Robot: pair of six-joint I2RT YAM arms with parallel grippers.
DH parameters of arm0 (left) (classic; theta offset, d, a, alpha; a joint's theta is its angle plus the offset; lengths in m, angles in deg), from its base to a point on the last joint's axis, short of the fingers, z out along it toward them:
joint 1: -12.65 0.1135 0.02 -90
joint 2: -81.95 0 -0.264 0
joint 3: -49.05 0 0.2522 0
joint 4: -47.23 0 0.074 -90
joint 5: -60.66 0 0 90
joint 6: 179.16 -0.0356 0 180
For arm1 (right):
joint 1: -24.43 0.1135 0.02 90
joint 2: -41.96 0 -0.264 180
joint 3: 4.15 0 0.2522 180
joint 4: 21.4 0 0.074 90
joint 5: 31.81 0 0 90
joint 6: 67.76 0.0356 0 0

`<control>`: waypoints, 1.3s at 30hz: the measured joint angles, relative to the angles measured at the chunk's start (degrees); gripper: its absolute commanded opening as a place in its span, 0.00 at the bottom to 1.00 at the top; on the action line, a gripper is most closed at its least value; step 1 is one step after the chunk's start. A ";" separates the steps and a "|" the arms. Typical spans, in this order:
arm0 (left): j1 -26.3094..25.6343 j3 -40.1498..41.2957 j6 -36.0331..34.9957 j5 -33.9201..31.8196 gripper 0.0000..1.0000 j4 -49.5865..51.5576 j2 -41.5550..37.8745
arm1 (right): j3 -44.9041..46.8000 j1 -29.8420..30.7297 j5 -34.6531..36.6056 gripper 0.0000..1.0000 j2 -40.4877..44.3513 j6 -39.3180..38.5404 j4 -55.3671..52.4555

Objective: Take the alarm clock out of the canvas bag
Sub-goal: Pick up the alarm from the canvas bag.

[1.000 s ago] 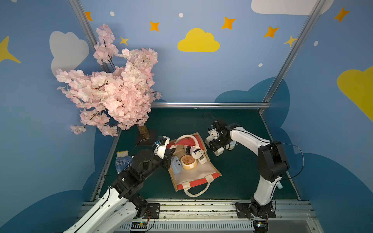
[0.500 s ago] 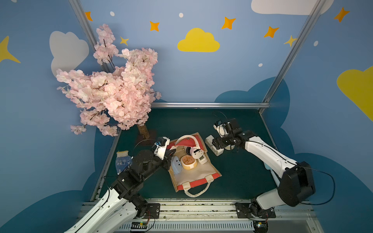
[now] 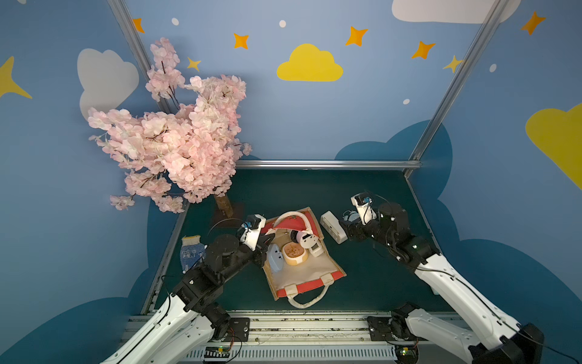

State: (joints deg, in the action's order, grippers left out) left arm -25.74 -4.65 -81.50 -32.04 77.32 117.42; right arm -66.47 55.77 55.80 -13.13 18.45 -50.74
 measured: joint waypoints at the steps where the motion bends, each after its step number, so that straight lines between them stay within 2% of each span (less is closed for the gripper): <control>1: 0.00 0.00 -0.02 0.00 0.07 0.09 0.00 | 0.98 1.20 -0.11 0.86 1.66 -0.02 0.68; 5: -0.02 0.00 -0.17 0.00 0.07 0.17 0.00 | 2.73 7.45 1.01 0.84 6.27 -0.44 1.55; 14: -0.02 0.00 -0.15 -0.09 0.07 0.28 0.00 | 2.99 24.81 11.04 0.79 10.97 -2.97 2.08; 20: -0.04 0.00 -0.13 -0.57 0.07 0.35 0.07 | 2.91 36.85 21.09 0.75 10.03 -4.35 1.70; 28: -0.26 -0.07 0.13 -1.22 0.06 0.33 0.42 | 2.78 54.34 35.54 0.74 4.63 -5.57 2.56; 33: -0.28 -0.11 0.24 -1.36 0.06 0.31 0.50 | 0.76 56.78 39.23 0.74 -2.84 -5.46 2.51; 39: -0.31 -0.11 0.24 -1.38 0.06 0.87 -0.68 | -0.37 54.03 37.46 0.74 -9.16 -4.87 1.68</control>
State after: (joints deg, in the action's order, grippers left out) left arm -26.05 -4.76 -81.26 -33.42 78.20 116.74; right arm -66.84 109.80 93.26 -22.29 13.57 -49.06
